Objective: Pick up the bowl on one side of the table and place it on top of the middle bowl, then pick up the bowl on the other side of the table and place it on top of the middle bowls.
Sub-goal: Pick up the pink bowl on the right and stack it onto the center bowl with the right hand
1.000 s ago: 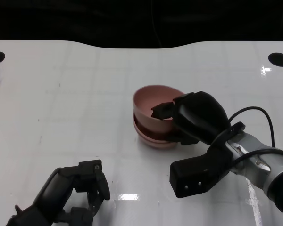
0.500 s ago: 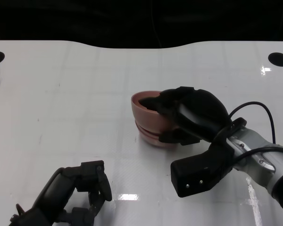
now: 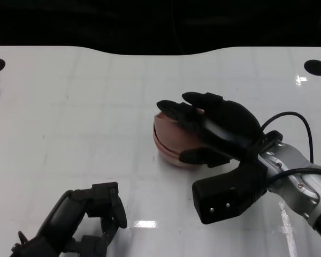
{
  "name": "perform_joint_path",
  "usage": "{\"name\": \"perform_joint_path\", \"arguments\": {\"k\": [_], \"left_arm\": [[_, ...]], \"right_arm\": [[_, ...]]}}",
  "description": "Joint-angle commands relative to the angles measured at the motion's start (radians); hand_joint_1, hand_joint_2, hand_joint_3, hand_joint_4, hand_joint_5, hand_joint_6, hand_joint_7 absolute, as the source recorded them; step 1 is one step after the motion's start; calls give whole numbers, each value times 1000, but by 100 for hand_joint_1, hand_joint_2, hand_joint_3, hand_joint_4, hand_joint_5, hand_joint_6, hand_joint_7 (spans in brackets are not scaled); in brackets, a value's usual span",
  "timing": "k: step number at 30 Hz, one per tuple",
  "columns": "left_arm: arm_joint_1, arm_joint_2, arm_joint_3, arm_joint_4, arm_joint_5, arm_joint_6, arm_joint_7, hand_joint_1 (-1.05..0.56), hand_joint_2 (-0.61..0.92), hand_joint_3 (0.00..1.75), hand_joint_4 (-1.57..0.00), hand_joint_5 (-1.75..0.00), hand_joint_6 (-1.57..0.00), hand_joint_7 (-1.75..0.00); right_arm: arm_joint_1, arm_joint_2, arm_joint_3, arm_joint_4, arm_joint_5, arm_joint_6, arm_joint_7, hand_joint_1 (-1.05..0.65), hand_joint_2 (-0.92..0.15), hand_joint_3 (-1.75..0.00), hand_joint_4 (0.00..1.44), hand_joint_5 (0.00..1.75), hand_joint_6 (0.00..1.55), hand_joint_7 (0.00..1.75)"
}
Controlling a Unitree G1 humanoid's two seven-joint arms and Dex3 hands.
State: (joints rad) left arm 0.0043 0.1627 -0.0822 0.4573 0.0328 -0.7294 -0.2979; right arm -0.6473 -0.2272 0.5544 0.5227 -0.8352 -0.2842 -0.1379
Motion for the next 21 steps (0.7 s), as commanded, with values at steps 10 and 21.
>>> {"name": "perform_joint_path", "arguments": {"k": [10, 21], "left_arm": [[-1, 12, 6, 5, 3, -13, 7, -6, 45, 126, -83, -174, -79, -149], [0, 13, 6, 3, 6, -20, 9, -6, 46, 126, -86, -171, -80, -147]], "right_arm": [[35, -13, -9, 2, 9, -5, -40, -88, -92, -46, 11, 2, 8, 1], [124, -43, -1, -47, -11, -24, -70, -86, -92, -44, 15, 4, 12, 2]]}}
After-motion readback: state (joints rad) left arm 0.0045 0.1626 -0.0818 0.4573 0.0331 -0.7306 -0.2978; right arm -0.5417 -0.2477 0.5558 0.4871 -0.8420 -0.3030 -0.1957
